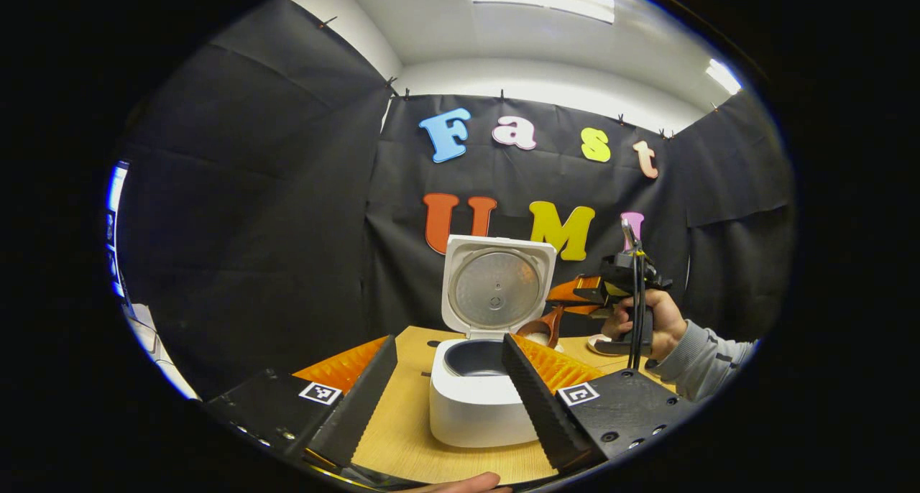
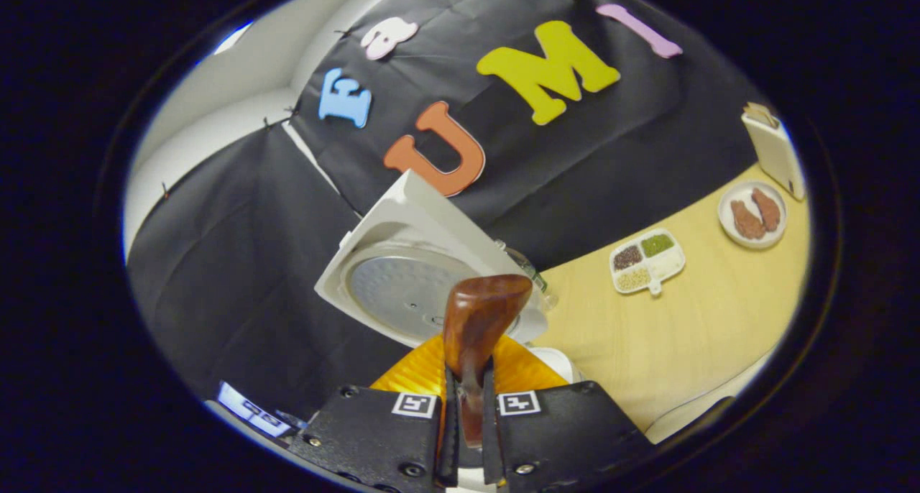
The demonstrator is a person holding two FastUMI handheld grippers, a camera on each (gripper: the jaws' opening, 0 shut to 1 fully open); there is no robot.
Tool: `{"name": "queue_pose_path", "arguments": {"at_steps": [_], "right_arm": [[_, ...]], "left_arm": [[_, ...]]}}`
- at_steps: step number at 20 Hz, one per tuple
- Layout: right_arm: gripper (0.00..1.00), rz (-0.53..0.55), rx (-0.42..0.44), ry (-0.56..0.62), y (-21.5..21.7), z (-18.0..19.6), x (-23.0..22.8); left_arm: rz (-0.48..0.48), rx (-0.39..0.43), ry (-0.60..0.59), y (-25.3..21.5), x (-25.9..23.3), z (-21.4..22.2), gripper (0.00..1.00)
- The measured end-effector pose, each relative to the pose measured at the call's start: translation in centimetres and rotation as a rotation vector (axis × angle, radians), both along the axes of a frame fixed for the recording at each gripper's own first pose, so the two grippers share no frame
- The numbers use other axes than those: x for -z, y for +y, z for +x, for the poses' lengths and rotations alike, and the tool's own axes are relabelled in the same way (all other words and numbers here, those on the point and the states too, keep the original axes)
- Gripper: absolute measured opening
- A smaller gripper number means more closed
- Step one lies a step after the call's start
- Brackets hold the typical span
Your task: Close the left gripper, press the button to open the rice cooker; take a wooden spoon from the chopstick holder with the right hand, scoop a spoonful of rice and pour it into the rice cooker, then put the wooden spoon back into the chopstick holder.
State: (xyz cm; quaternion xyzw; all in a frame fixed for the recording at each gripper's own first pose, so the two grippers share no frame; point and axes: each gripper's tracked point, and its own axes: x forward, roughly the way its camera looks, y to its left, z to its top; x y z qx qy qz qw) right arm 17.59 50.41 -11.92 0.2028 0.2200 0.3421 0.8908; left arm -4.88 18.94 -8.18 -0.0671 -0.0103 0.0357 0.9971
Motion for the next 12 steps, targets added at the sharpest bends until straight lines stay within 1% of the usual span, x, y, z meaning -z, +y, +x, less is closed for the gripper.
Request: {"name": "queue_pose_path", "arguments": {"at_steps": [2,3,6,8,10,12], "right_arm": [[0.18,-0.141,-0.034,-0.090,1.5,-0.1,0.6],[0.18,-0.203,-0.035,-0.126,1.7,-0.1,0.8],[0.18,-0.340,-0.045,-0.252,2.3,-0.4,0.3],[0.18,-0.390,-0.047,-0.315,2.2,-0.7,-0.2],[0.18,-0.386,-0.047,-0.374,2.4,-1.2,-1.2],[0.18,-0.425,-0.067,-0.456,2.7,-1.7,-1.7]], "left_arm": [[-0.008,-0.002,0.025,-0.3,0.8,0.2,0.94],[-0.012,0.000,0.040,-0.4,1.3,0.4,0.94],[-0.009,-0.013,0.084,-0.2,2.3,1.0,0.94],[-0.015,-0.020,0.116,0.0,2.8,1.5,0.94],[-0.022,-0.025,0.133,0.3,3.1,1.6,0.94],[-0.030,-0.017,0.133,0.2,3.3,1.4,0.94]]}}
